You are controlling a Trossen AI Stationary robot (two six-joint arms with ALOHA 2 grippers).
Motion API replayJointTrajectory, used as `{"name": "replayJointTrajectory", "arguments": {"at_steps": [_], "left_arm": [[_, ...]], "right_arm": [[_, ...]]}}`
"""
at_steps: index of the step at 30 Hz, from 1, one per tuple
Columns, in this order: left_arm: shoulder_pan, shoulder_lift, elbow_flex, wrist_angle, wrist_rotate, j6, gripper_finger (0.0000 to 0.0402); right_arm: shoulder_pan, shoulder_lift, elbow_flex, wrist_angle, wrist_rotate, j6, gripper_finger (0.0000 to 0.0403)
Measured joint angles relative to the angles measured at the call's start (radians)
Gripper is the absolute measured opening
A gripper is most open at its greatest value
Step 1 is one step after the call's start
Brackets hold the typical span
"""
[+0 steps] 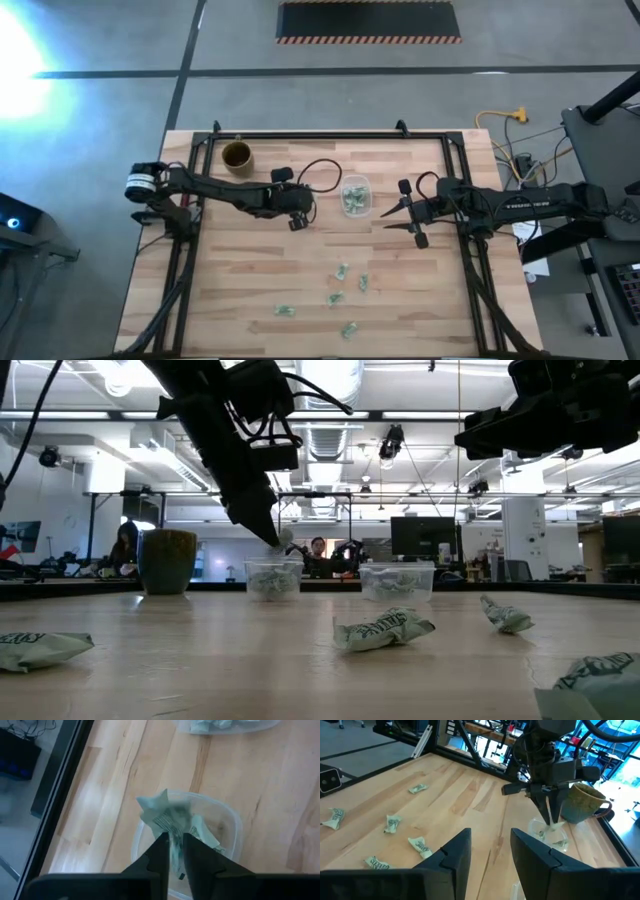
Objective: Pick and place items into bin
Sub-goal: Put the light green stevia packet into the left transparent bin, then put the light green stevia packet into the right transparent bin
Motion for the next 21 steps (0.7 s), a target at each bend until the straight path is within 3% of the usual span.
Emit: {"name": "replayJointTrajectory", "arguments": {"at_steps": [9, 16, 21], "left_arm": [[-0.002, 0.000, 0.000, 0.000, -0.005, -0.021, 0.0118], [-0.062, -0.040, 0.000, -0.010, 0.023, -0.061, 0.0123], [-0.157, -0.076, 0.000, -0.009, 0.024, -0.064, 0.0123]], "right_arm": [[0.000, 0.000, -0.001, 0.000, -0.001, 0.031, 0.0128], [0.003, 0.001, -0.026, -0.002, -0.016, 0.078, 0.0128], [0.003, 0.001, -0.027, 0.011, -0.083, 0.078, 0.0128]]}}
